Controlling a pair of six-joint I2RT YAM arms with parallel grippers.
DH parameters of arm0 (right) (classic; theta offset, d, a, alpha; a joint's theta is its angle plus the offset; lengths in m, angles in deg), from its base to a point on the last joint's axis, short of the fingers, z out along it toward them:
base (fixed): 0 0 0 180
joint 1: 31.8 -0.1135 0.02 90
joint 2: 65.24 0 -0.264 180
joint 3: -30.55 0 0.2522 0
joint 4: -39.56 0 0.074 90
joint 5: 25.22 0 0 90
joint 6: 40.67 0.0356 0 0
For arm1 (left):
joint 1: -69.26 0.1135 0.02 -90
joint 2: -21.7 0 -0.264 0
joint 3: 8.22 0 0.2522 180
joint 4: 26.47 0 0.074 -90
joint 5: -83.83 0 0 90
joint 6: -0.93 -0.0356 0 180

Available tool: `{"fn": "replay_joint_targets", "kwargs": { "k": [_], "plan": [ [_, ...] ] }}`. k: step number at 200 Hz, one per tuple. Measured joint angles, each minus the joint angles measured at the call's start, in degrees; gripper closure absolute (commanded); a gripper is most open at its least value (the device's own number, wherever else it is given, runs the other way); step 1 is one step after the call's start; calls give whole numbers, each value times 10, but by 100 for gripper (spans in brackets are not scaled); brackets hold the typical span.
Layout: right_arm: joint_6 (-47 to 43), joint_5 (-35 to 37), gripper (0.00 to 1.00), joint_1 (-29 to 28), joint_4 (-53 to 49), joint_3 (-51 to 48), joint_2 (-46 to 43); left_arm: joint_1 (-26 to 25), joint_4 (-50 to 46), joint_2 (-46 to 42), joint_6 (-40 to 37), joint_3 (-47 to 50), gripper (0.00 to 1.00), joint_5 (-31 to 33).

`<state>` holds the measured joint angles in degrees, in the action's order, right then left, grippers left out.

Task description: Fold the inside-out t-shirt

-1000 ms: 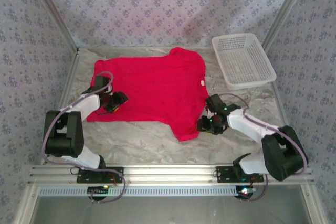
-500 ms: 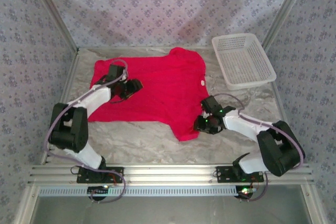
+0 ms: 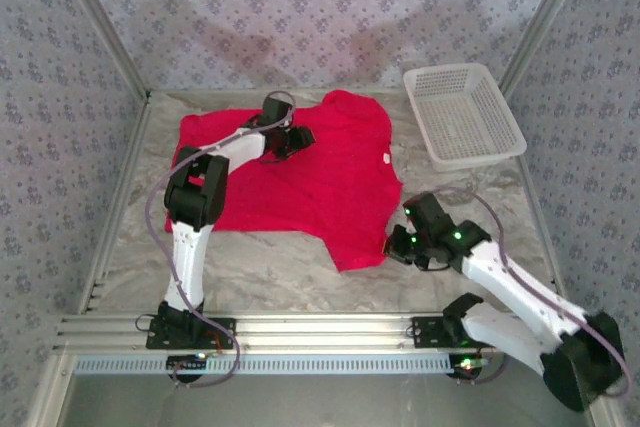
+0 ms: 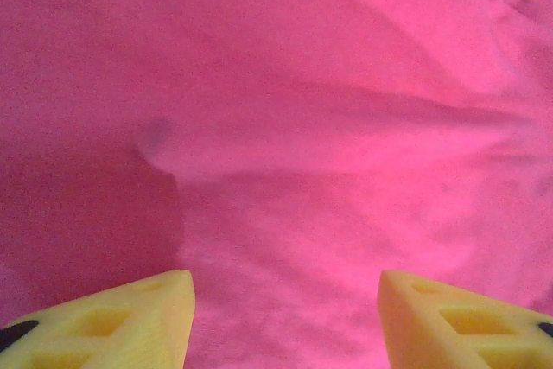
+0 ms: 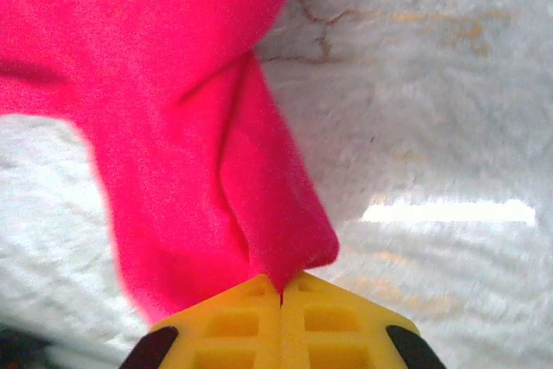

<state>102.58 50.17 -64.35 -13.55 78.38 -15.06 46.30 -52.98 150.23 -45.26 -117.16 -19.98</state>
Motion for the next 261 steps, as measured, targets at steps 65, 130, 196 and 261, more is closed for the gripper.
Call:
{"fn": "replay_joint_targets", "kwargs": {
  "k": [65, 130, 196, 261],
  "plan": [
    [193, -31, 78, -67, 3, -165, -142, -19, 9, -12, -5, 26, 42, 18],
    [162, 77, 46, -79, -79, -14, -79, -29, -105, -82, -54, 35, 39, 42],
    [-32, 117, 52, 24, 62, 258, 345, 66, -110, -268, -91, 165, 38, 7],
    [-109, 86, 53, 120, 96, 601, 699, 234, -97, -189, -77, 236, 38, -36]
  ]
}}
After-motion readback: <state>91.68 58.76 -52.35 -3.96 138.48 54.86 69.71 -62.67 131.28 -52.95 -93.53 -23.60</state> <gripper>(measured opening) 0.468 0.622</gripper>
